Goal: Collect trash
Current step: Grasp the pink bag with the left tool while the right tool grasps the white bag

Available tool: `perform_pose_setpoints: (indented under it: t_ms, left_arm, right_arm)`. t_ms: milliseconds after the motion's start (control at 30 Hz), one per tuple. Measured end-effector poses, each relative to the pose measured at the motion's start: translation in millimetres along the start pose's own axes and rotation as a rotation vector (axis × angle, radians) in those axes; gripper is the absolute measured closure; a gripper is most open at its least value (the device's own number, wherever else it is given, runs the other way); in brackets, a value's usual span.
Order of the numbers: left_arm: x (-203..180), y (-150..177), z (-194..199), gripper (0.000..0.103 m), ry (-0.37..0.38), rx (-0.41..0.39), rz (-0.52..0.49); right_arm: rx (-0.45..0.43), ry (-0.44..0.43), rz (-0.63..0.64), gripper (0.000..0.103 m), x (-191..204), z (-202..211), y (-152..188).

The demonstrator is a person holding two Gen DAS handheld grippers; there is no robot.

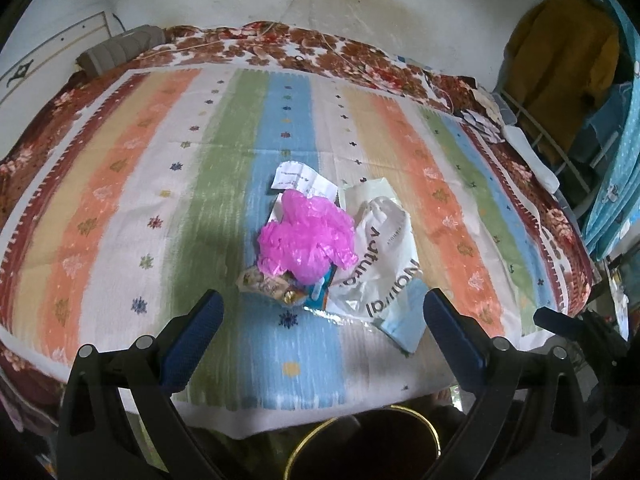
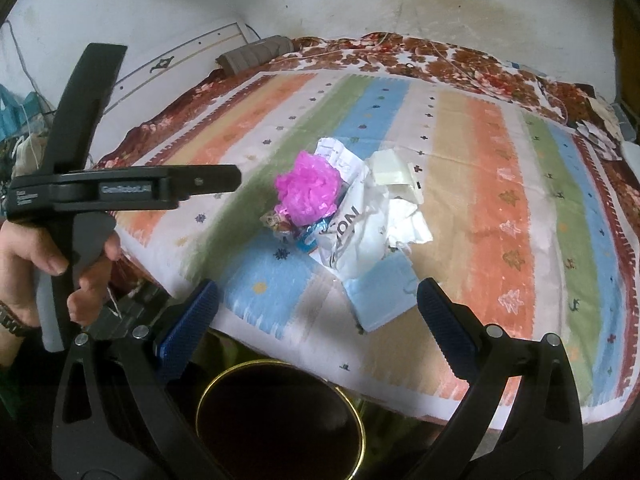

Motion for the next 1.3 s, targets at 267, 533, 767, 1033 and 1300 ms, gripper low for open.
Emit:
perform_pose_setpoints:
  t_ms: [267,533,767,1033,1300]
  left_arm:
    - [14,-20,-17,0.008,0.010,-0.019,0.027]
    - [38,-39,-42,0.011,0.068,0.015,0.083]
    - [47,-52,-64,0.018,0.077,0.050,0.055]
    - [45,-65,-82,0.026,0.093,0.083,-0.005]
    - [43,-72,-99,0.040,0.132,0.087,-0.050]
  right_arm:
    - [-0.001,-0.001,-0.008,0.009,-5,-22,-19]
    - [0.027,-0.005,-0.020,0.013,-16,-54,-37]
    - [0.044,-0.014,-0.039,0.014,-19,-73,-50]
    - [0.077,-0.022,-0.061,0.023,-29,-98,-66]
    - [0.110,-0.045,-0.065,0.055,-32,-119,-78]
Point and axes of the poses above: each gripper's, at about its wrist camera, not at the fingertips, and z roughly against the way its jaws point, x to its left, y to its underside, the point moved 1 cm from there along -z, roughly the way its jaws point, and after that the axes turned 13 degrees about x, right-handed, at the moved point
